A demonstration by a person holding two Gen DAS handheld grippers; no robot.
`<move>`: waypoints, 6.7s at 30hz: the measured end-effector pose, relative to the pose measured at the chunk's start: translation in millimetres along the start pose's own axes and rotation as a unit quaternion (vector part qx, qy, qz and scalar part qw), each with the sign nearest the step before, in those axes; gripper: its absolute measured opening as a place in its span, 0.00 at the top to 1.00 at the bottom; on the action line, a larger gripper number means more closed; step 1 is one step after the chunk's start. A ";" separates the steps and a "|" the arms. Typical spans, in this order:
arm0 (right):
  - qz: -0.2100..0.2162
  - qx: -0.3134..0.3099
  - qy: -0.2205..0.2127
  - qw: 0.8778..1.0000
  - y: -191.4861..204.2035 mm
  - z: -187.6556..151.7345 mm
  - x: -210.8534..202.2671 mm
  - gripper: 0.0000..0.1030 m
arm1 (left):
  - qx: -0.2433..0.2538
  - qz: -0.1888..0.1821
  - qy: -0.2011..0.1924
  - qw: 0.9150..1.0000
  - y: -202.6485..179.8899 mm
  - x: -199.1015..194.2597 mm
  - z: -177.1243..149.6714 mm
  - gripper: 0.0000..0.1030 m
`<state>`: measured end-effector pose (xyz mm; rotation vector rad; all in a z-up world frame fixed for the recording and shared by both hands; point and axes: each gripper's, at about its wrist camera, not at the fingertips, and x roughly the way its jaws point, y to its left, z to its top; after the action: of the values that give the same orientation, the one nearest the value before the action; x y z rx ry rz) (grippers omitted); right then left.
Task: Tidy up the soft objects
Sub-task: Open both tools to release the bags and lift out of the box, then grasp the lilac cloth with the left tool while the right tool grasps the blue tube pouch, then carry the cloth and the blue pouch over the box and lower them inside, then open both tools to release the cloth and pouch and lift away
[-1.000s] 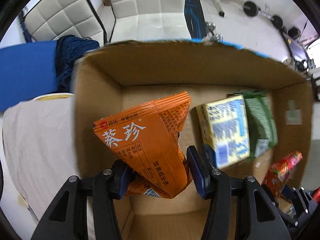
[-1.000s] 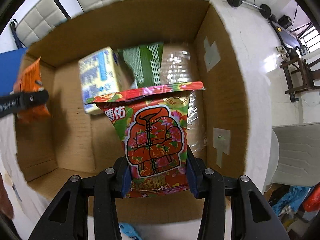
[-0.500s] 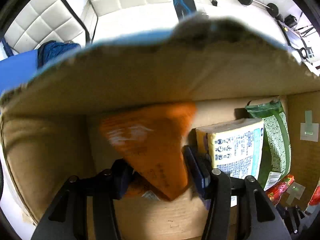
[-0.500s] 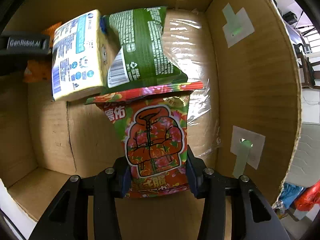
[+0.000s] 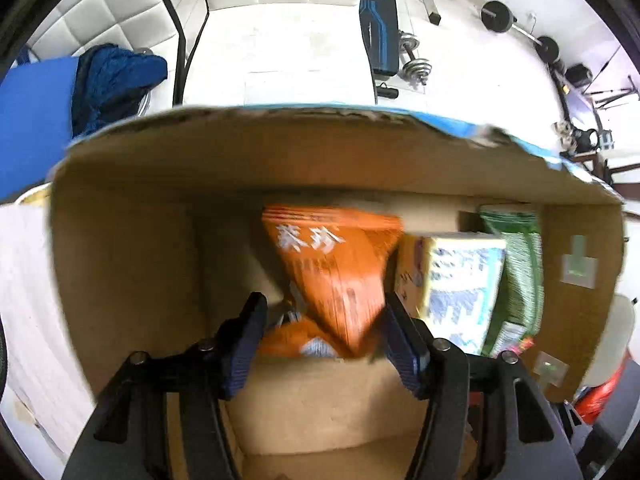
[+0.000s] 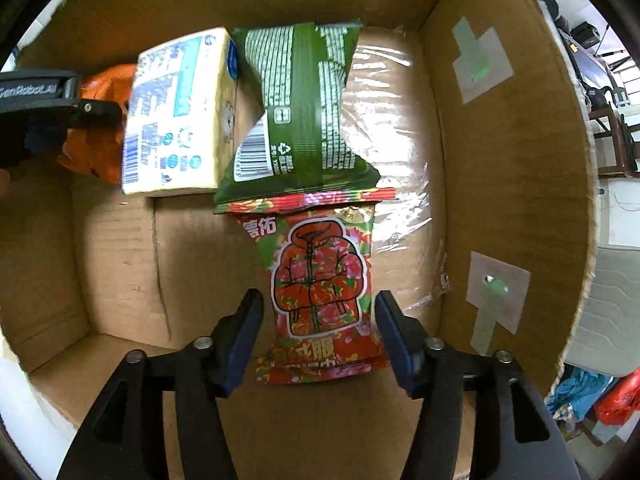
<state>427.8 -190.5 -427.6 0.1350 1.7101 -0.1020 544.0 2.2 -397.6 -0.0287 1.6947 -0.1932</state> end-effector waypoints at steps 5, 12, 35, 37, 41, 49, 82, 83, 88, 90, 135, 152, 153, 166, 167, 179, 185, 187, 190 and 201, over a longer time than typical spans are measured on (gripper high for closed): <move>-0.002 -0.006 -0.029 1.000 0.5 -8.6 -30.5 0.21 | 0.006 -0.010 -0.033 0.999 -4.1 -34.4 -17.4 0.34; 0.004 -0.011 -0.076 0.997 4.8 -24.8 -72.2 0.05 | 0.017 0.011 -0.082 0.996 -9.8 -73.7 -62.3 0.11; 0.015 -0.014 -0.202 0.979 -4.3 -143.0 -188.5 0.00 | -0.003 0.050 -0.246 0.968 -31.2 -178.3 -232.8 0.11; 0.017 -0.011 -0.209 0.978 -6.4 -153.1 -196.4 0.00 | -0.001 0.052 -0.256 0.965 -35.4 -186.4 -241.9 0.11; 0.021 -0.007 -0.226 0.974 -11.8 -174.1 -212.8 0.00 | 0.004 0.053 -0.270 0.961 -44.2 -196.9 -256.1 0.11; 0.018 0.004 -0.252 0.968 -25.0 -196.7 -230.9 0.00 | -0.013 0.050 -0.281 0.958 -43.3 -201.8 -270.4 0.11; 0.029 0.025 0.032 0.999 -40.6 -236.2 26.6 0.70 | -0.228 -0.074 -0.017 0.971 36.6 49.2 -227.5 0.11; 0.030 0.030 0.033 0.999 -46.4 -236.7 26.4 0.70 | -0.236 -0.075 -0.014 0.969 37.3 55.6 -224.6 0.11; 0.028 0.042 0.036 0.998 -63.1 -241.8 31.9 0.70 | -0.257 -0.075 -0.034 0.963 37.8 69.7 -220.6 0.11; 0.027 0.042 0.041 0.998 -61.6 -243.7 41.7 0.70 | -0.246 -0.081 -0.042 0.965 35.9 69.8 -222.3 0.26; 0.045 -0.022 0.025 0.998 -31.7 -239.8 16.2 0.85 | -0.121 -0.033 -0.084 0.989 -16.8 15.3 -330.5 0.59; 0.145 -0.050 -0.106 0.982 -12.4 -190.6 -152.0 0.85 | -0.033 -0.056 -0.207 0.976 -47.0 -145.7 -266.2 0.59; 0.145 -0.048 -0.112 0.982 -11.3 -181.9 -156.4 0.85 | -0.032 -0.056 -0.206 0.977 -46.9 -147.1 -257.5 0.59; 0.047 -0.004 -0.122 0.991 -46.8 -46.3 -136.5 0.85 | -0.081 -0.102 -0.115 0.985 -35.1 -90.8 -145.3 0.59; 0.039 -0.001 -0.116 0.992 -50.2 -34.5 -127.7 0.85 | -0.090 -0.107 -0.109 0.984 -33.0 -85.2 -140.8 0.59; -0.016 -0.004 -0.071 0.997 -54.2 17.2 -54.6 0.85 | -0.147 -0.105 -0.031 0.983 -18.8 -4.0 -102.7 0.56; -0.024 -0.006 -0.058 0.998 -51.0 22.6 -39.8 0.83 | -0.165 -0.093 0.008 0.982 -18.0 10.2 -101.5 0.48; -0.025 -0.009 -0.059 0.998 -49.4 23.5 -39.3 0.81 | -0.168 -0.093 0.013 0.981 -15.3 11.9 -98.4 0.47; -0.022 -0.008 -0.065 0.998 -51.7 21.2 -44.3 0.75 | -0.150 -0.077 0.001 0.986 -20.1 1.7 -100.6 0.35; -0.010 -0.020 -0.081 0.996 -47.6 -0.4 -72.7 0.47 | -0.099 -0.050 -0.059 0.992 -33.3 -52.0 -123.2 0.13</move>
<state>430.5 -239.8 -356.0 0.0768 1.5518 -0.0915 426.3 -10.1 -327.0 -0.2676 1.5906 -0.0960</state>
